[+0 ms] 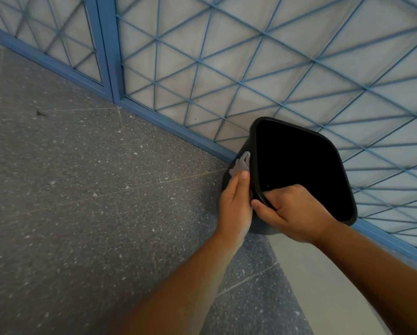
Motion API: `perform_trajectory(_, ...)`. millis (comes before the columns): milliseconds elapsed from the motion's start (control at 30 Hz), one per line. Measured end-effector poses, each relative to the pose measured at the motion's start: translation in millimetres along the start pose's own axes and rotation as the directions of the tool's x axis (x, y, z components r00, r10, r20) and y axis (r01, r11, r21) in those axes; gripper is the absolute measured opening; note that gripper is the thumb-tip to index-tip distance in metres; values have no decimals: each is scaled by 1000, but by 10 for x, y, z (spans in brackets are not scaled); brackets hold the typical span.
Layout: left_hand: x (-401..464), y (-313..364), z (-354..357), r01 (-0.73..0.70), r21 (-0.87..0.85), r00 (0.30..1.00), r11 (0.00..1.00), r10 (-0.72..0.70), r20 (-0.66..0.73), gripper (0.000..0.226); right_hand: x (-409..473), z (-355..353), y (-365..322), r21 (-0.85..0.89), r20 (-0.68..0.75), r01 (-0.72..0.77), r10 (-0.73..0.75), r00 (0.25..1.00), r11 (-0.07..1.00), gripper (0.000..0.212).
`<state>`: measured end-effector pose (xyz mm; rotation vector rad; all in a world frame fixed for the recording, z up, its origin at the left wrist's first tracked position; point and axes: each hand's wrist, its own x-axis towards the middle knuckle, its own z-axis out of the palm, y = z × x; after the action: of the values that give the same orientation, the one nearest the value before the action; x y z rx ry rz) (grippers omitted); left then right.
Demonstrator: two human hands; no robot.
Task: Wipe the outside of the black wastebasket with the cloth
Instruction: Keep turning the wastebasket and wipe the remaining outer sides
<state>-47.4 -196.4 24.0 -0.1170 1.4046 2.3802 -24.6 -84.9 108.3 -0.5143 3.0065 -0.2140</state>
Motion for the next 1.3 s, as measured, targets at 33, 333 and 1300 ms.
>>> perform_trajectory(33, 80, 46, 13, -6, 2, 1000, 1000, 6, 4, 40, 11, -9, 5, -4, -4, 2, -2, 1000, 1000, 46)
perform_trajectory(333, 1076, 446, 175, 49, 143, 997, 989, -58, 60, 44, 56, -33, 23, -34, -6, 3, -3, 1000, 999, 52)
perform_trajectory(1300, -125, -83, -91, 60, -56, 998, 997, -62, -21, 35, 43, -33, -5, -57, -19, -24, 23, 1000, 998, 50)
